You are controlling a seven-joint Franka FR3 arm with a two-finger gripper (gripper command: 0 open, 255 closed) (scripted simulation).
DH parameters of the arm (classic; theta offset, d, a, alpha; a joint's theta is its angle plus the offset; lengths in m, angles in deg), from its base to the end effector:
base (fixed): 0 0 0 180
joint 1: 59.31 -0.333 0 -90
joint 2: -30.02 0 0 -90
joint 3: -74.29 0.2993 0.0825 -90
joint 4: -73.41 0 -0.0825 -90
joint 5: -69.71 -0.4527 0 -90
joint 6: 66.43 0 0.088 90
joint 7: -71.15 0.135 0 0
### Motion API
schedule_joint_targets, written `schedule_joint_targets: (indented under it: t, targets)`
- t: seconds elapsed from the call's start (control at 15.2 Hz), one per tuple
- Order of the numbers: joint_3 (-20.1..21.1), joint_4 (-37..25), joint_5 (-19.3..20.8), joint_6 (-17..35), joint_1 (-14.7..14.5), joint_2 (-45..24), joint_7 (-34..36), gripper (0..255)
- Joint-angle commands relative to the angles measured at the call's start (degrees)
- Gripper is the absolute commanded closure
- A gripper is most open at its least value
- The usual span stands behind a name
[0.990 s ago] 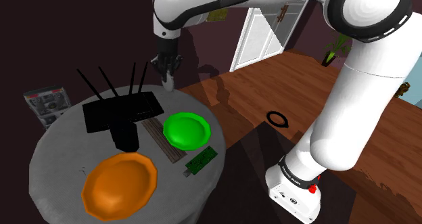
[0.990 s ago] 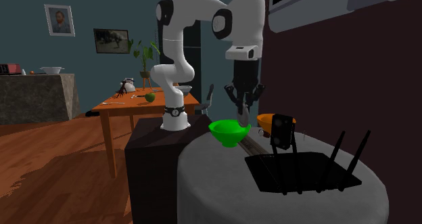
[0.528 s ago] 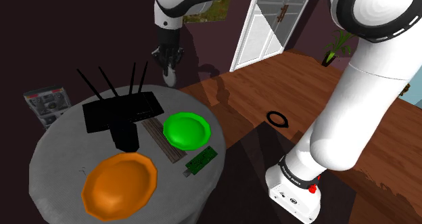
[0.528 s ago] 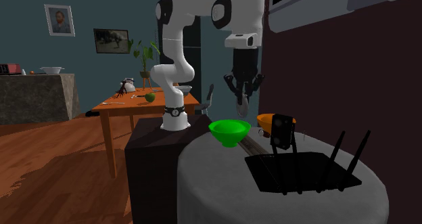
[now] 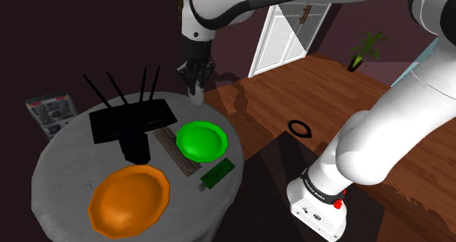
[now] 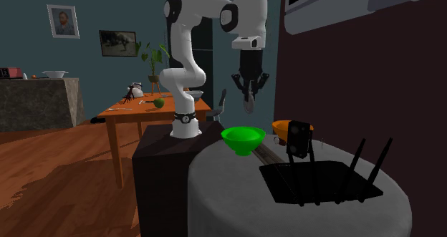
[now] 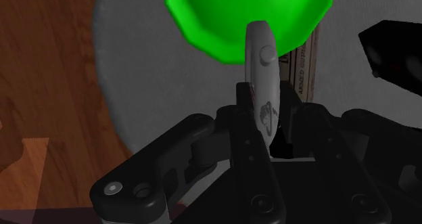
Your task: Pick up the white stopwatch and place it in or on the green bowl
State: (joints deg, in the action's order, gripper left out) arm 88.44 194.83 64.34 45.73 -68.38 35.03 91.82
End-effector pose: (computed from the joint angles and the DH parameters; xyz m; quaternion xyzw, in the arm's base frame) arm 0.5261 0.2353 0.3684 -0.9988 -0.0020 0.0473 0.0155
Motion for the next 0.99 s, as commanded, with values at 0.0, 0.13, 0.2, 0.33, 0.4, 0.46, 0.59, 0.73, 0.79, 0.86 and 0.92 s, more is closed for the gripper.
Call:
schedule_joint_targets:
  t: [0.0,0.13,0.2,0.33,0.4,0.46,0.59,0.73,0.79,0.86,0.92]
  targets:
    - [0.58,4.13,-1.24,0.34,-0.71,3.97,0.62,255]
    - [1.11,7.93,-2.56,0.18,-1.54,8.09,1.2,255]
    - [1.39,9.74,-3.24,0.01,-2.01,10.15,1.53,255]
    - [1.69,11.86,-3.87,0.61,-2.49,11.75,1.82,255]
    - [1.75,12.4,-3.87,1.42,-2.5,11.48,1.8,255]
    - [1.82,12.93,-3.88,2.23,-2.51,11.2,1.78,255]
    - [1.97,13.97,-3.88,3.86,-2.53,10.59,1.75,255]
    - [2.12,14.95,-3.87,5.5,-2.54,9.92,1.73,255]
    - [2.19,15.43,-3.87,6.33,-2.55,9.57,1.73,255]
    - [2.26,15.89,-3.85,7.16,-2.55,9.2,1.72,255]
    - [2.34,16.35,-3.83,7.99,-2.55,8.81,1.72,255]
